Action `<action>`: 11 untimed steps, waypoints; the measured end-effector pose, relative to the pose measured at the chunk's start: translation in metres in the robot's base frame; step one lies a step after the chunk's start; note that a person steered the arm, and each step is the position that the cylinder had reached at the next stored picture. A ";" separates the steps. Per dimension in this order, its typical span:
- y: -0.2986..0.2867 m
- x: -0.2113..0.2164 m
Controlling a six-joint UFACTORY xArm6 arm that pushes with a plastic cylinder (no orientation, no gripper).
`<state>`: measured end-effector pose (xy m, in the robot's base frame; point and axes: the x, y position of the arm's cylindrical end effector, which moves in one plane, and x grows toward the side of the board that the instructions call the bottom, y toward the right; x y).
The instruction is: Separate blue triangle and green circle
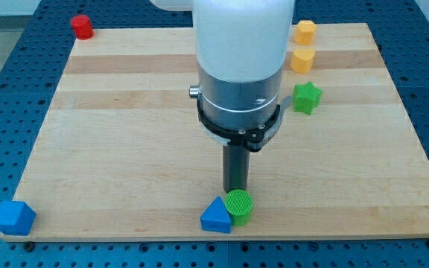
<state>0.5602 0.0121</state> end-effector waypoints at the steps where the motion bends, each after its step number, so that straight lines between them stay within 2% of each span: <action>1: 0.000 0.000; 2: 0.000 -0.003; 3: 0.001 -0.025; 4: 0.032 -0.044; 5: 0.085 -0.044; 6: 0.144 -0.027; 7: 0.182 0.032; 8: 0.178 0.059; 11: 0.103 0.058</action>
<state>0.6186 0.1153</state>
